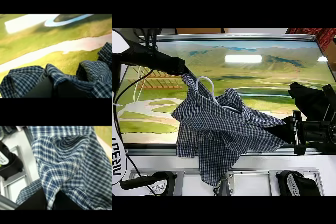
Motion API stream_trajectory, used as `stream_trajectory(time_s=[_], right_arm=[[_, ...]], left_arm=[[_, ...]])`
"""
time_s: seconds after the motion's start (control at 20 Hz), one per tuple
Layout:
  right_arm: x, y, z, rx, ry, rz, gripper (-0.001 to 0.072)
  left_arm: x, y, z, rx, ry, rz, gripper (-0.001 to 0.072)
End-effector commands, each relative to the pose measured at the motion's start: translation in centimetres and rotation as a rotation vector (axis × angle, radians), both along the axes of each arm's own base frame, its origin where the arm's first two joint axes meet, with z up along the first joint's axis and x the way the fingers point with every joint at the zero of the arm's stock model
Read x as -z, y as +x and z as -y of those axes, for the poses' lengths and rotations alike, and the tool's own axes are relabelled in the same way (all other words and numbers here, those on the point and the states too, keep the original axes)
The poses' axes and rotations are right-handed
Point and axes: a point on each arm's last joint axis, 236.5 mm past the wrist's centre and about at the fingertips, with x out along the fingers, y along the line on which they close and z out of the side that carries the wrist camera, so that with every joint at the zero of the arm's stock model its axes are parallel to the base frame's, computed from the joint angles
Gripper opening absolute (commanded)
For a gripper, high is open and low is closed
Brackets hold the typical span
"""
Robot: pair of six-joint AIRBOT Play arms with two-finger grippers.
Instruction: Fold the clothes and pants, and hang the long-sleeved shirts on hangers.
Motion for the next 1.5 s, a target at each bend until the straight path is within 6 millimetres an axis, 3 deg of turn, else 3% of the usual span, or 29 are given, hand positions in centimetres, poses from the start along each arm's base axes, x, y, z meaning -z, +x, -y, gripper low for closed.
stream_trajectory(time_s=[0.0, 0.1, 0.25, 0.3, 0.35, 0.4, 0.5, 0.7, 0.85, 1.0, 1.05, 1.1, 1.25, 1.35, 1.45], right_arm=[[-0.5, -1.5, -0.8, -0.061, 0.034, -0.057, 0.0011], [-1.6, -1.2, -1.2, -0.064, 0.088, -0.046, 0.0011], [-4.1, 0.8, -1.3, 0.01, 0.19, 0.006, 0.0011], [-4.6, 1.3, -1.2, 0.028, 0.21, 0.015, 0.0012], [-4.7, 1.7, -1.2, 0.044, 0.216, 0.02, 0.0011], [-4.8, 1.8, -1.1, 0.051, 0.217, 0.023, 0.0011], [-4.8, 1.8, -1.1, 0.051, 0.218, 0.022, 0.0012], [-5.4, 3.0, -0.8, 0.109, 0.247, 0.012, 0.0012], [-6.2, 5.5, 0.2, 0.222, 0.258, 0.052, 0.0012], [-8.1, 9.0, 2.4, 0.395, 0.25, 0.143, 0.0012], [-8.7, 10.4, 3.7, 0.473, 0.228, 0.185, 0.0012], [-9.4, 11.7, 5.4, 0.557, 0.196, 0.232, 0.0012], [-12.0, 14.6, 12.0, 0.837, 0.107, 0.33, 0.0012], [-14.1, 15.5, 18.3, 1.085, 0.043, 0.391, 0.0012], [-16.3, 14.8, 24.9, 1.328, -0.042, 0.471, 0.0012]], left_arm=[[1.9, 0.3, 2.0, 0.042, 0.005, -0.039, 0.0017], [1.7, 0.2, 3.5, 0.084, 0.01, -0.025, 0.0016], [0.1, 0.5, 5.0, 0.119, 0.003, 0.03, 0.0019], [-0.8, 0.8, 5.1, 0.118, -0.001, 0.054, 0.0162], [-1.8, 1.1, 4.9, 0.109, -0.008, 0.082, 0.0429], [-2.8, 1.6, 4.5, 0.094, -0.016, 0.11, 0.0568], [-4.7, 2.0, 3.7, 0.06, -0.057, 0.137, 0.0566], [-7.6, 1.0, 4.9, 0.105, -0.297, 0.098, 0.0565], [-8.6, 1.6, 2.6, 0.06, -0.311, 0.113, 0.0538], [-11.2, 2.1, -0.6, -0.037, -0.328, 0.2, 0.0534], [-12.2, 2.1, -1.7, -0.073, -0.335, 0.238, 0.0314], [-13.1, 1.9, -2.7, -0.103, -0.339, 0.271, 0.0037], [-14.5, 0.6, -4.1, -0.141, -0.332, 0.343, 0.0017], [-14.5, -0.4, -4.3, -0.154, -0.333, 0.354, 0.0017], [-13.5, -1.3, -4.3, -0.152, -0.322, 0.352, 0.0017]])
